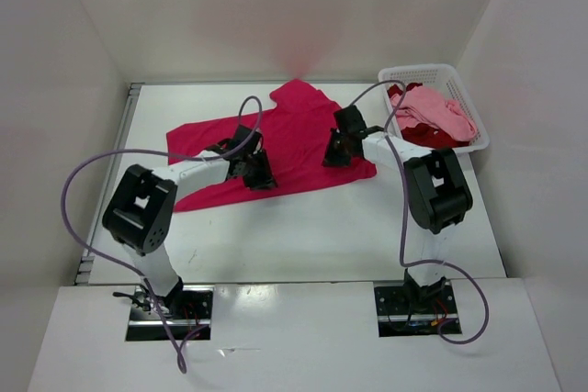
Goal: Fold and stack the t-shirts
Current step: Fold the flattened tshirt in 1/3 of the way
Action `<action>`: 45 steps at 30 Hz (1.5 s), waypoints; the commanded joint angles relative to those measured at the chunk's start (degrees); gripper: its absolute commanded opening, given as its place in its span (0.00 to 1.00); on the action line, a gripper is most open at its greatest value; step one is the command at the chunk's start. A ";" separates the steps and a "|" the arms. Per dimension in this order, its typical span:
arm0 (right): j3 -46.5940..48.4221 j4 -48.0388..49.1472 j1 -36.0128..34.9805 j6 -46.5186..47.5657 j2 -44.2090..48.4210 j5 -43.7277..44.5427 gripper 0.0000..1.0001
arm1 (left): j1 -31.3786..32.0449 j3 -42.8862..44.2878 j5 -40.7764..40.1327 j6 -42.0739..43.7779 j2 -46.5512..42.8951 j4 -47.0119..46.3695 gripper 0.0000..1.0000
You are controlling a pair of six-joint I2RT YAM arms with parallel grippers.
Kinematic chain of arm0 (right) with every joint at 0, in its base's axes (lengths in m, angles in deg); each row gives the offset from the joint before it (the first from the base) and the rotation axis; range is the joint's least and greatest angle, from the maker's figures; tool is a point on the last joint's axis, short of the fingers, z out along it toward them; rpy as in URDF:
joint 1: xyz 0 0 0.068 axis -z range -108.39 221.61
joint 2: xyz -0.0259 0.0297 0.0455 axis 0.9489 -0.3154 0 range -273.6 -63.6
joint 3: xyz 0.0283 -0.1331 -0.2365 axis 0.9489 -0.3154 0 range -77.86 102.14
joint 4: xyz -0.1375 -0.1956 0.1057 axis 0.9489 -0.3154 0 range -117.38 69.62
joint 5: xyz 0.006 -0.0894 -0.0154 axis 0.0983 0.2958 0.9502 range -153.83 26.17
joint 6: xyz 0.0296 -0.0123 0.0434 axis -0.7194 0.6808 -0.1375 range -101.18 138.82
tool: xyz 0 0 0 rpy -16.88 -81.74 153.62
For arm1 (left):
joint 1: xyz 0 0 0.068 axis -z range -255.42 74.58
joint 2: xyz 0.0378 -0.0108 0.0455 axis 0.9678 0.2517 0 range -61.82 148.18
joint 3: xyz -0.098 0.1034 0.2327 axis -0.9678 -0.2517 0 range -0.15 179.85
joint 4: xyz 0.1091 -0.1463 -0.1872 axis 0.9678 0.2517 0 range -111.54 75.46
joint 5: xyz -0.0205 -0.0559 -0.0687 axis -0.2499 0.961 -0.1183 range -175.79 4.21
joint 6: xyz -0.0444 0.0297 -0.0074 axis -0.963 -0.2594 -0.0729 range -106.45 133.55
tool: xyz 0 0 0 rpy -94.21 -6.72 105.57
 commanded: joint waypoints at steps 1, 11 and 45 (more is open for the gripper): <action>-2.59 2.04 -0.46 -0.38 -2.71 3.09 0.05 | 0.02 3.37 0.25 -0.63 5.43 -1.81 0.35; -16.64 2.04 -1.51 -4.68 4.57 2.57 0.03 | 0.63 -6.98 6.22 -1.25 7.39 -3.22 0.33; -5.14 -1.13 -4.68 0.50 15.30 -5.69 0.07 | -32.41 30.69 -8.62 8.06 17.20 8.29 0.54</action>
